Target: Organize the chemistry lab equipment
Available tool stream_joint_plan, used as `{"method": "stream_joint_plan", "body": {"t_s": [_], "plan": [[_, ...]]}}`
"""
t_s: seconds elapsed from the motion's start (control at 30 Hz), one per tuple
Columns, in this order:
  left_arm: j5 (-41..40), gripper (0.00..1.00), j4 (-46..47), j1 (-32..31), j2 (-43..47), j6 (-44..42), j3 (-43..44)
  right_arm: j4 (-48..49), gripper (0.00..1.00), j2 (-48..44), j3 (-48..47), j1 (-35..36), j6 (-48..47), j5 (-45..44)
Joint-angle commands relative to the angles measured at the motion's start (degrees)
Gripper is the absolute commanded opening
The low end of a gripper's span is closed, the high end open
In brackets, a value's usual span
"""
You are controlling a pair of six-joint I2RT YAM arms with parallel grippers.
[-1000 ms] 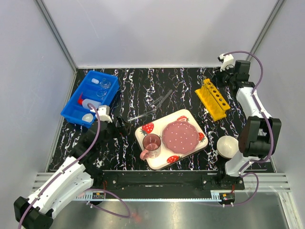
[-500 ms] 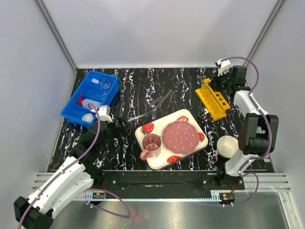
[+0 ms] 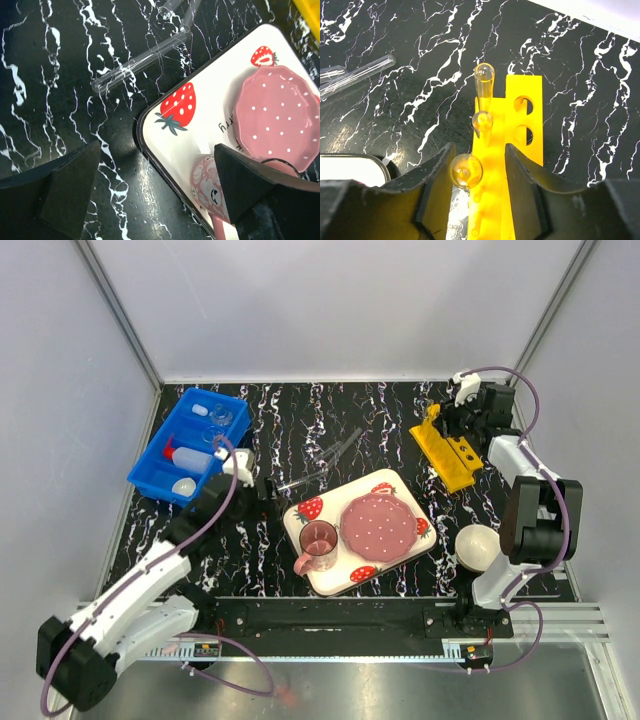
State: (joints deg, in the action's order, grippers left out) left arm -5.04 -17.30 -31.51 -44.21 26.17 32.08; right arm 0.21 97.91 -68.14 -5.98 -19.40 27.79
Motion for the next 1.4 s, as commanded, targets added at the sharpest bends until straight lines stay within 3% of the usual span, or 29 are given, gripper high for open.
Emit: {"method": "stream_joint_plan", "body": {"t_s": [0.0, 0.2, 0.37, 0.63, 0.93, 1.13, 1.37], "plan": [[4.07, 0.99, -0.53, 0.31, -8.95, -10.06, 9.92, 0.33, 0.54, -5.61, 0.90, -0.17, -0.99, 2.09], [7.93, 0.99, -4.67, 0.31, -22.40, -18.34, 21.35, -8.72, 0.79, -12.72, 0.81, -0.35, -2.13, 3.85], [12.59, 0.99, -6.17, 0.39, -33.20, -20.20, 30.58, -15.14, 0.89, -19.50, 2.92, -1.40, -2.57, 4.90], [20.40, 0.95, -7.05, 0.39, -47.89, -19.14, 44.98, -20.24, 0.92, -27.94, 9.60, -4.13, -0.20, 16.67], [30.08, 0.71, -8.45, 0.83, -65.03, -15.63, 60.10, -17.08, 0.93, -28.30, 15.05, -7.99, 4.89, 29.24], [29.13, 0.61, -9.68, 1.10, -72.59, -12.82, 66.70, -16.91, 0.93, -28.04, 15.32, -8.79, 5.25, 31.00], [25.78, 0.57, -11.97, 1.10, -76.99, -12.73, 70.49, -16.64, 0.93, -27.42, 14.70, -10.89, 6.39, 31.62]]}}
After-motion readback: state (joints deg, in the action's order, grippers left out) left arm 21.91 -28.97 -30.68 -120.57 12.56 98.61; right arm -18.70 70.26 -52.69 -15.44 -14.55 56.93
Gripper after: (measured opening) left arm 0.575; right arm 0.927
